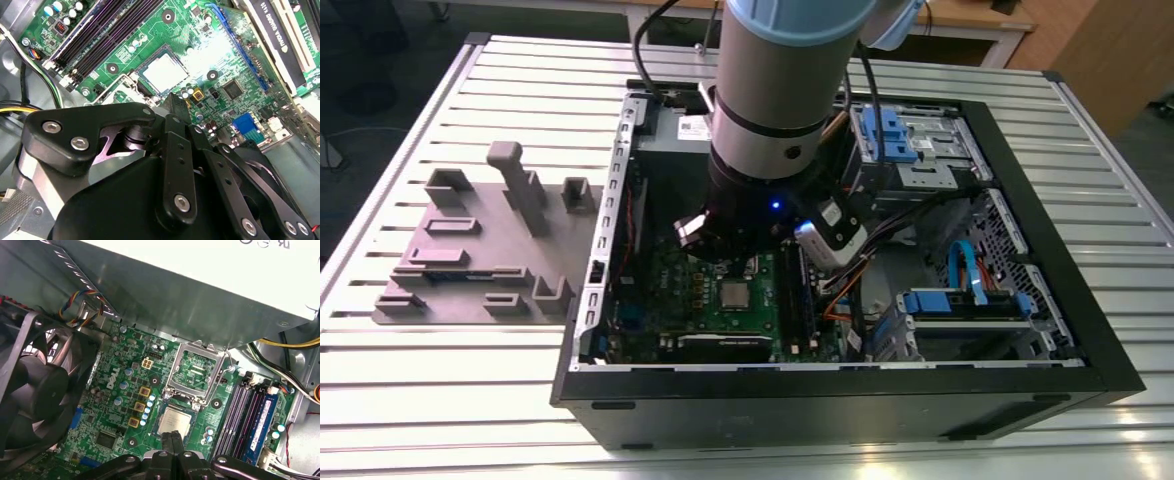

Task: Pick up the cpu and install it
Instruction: 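Close the cpu cover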

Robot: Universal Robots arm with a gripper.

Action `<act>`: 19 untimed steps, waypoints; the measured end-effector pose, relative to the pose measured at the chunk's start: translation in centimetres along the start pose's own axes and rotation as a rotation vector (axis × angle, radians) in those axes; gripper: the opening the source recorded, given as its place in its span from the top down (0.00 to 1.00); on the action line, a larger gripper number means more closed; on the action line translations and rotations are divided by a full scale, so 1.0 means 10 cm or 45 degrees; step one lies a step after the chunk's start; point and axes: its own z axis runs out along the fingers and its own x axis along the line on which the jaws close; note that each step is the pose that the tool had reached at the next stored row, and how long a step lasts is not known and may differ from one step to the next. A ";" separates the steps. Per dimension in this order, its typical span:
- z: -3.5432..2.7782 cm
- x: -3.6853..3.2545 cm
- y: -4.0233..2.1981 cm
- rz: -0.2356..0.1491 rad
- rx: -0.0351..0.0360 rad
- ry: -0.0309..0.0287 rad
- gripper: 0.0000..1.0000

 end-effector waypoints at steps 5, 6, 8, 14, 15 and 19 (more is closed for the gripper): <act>0.000 -0.004 -0.001 0.000 -0.0001 0.0000 0.90; 0.000 -0.016 -0.005 0.000 -0.0004 0.0006 0.90; -0.001 -0.071 -0.023 0.000 -0.0024 0.0068 0.90; 0.001 -0.172 -0.057 -0.012 -0.0527 0.0045 0.90; 0.002 -0.173 -0.057 -0.020 -0.0732 -0.0022 0.90; 0.026 -0.174 -0.058 -0.092 -0.0876 -0.0015 0.90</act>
